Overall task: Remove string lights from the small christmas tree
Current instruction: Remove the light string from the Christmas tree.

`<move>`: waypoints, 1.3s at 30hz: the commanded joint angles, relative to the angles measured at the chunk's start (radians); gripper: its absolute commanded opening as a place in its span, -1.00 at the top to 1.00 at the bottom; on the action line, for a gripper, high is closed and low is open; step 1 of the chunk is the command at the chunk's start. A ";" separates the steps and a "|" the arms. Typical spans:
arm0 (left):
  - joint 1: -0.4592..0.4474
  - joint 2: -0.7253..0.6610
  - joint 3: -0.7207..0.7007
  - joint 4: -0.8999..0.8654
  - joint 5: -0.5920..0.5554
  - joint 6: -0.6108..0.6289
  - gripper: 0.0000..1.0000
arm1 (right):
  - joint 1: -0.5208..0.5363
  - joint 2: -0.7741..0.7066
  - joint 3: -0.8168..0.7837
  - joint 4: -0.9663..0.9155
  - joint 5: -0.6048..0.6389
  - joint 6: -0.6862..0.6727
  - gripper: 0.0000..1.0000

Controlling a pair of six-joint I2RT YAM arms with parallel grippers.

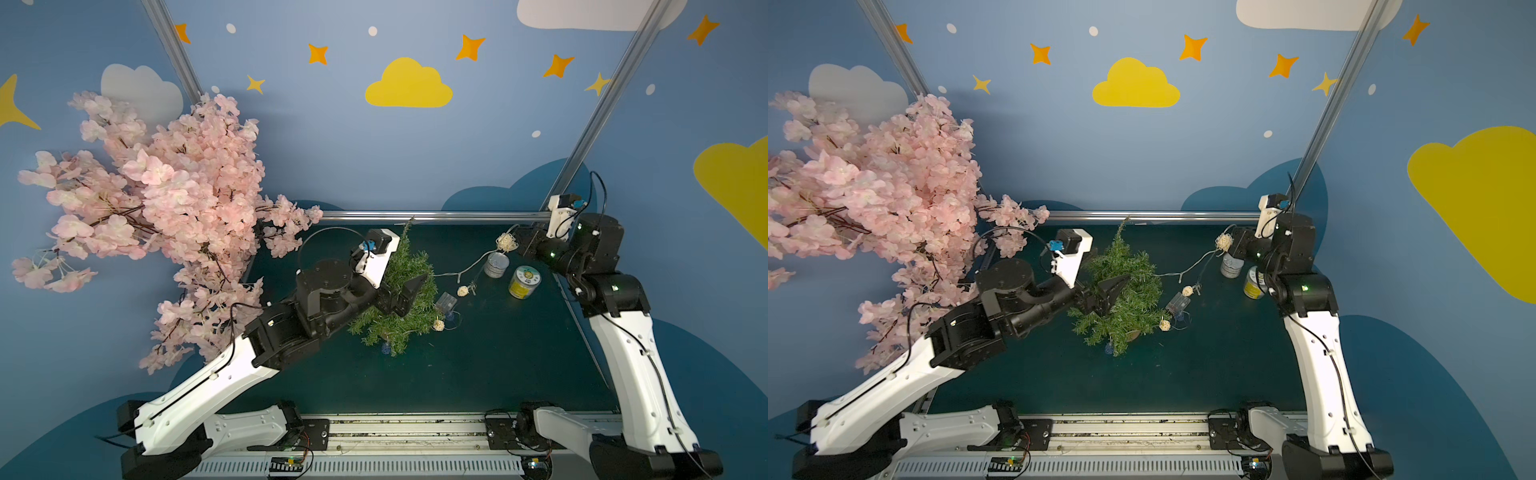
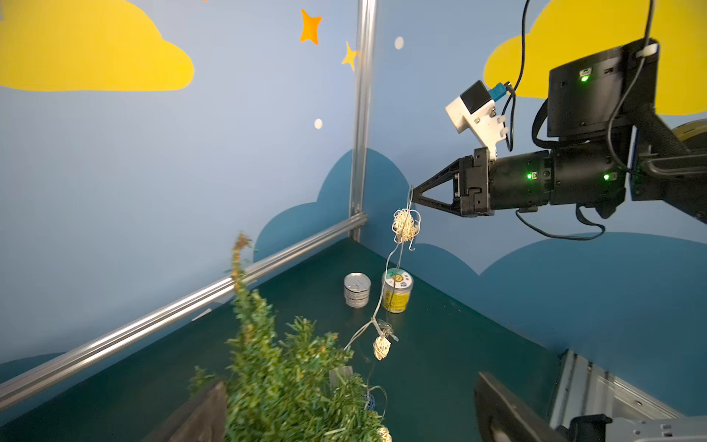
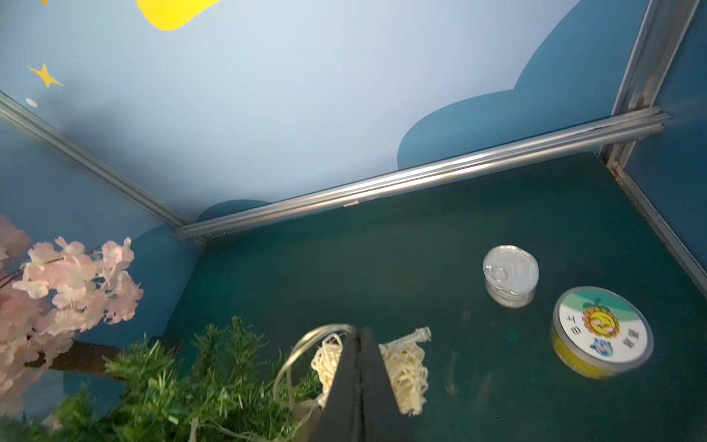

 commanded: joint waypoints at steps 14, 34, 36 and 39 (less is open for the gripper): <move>0.504 0.211 0.287 -0.363 0.221 -0.101 -0.99 | 0.007 0.559 0.550 0.181 -0.285 0.003 1.00; 0.739 0.723 0.617 -0.022 0.961 -0.058 -0.99 | 0.231 1.035 1.143 0.343 -0.585 0.092 1.00; 0.737 0.742 0.626 0.008 0.983 -0.070 -0.99 | 0.258 1.038 1.142 0.342 -0.588 0.084 1.00; 0.731 0.767 0.640 0.022 0.997 -0.065 -0.99 | 0.288 1.039 1.141 0.338 -0.588 0.081 1.00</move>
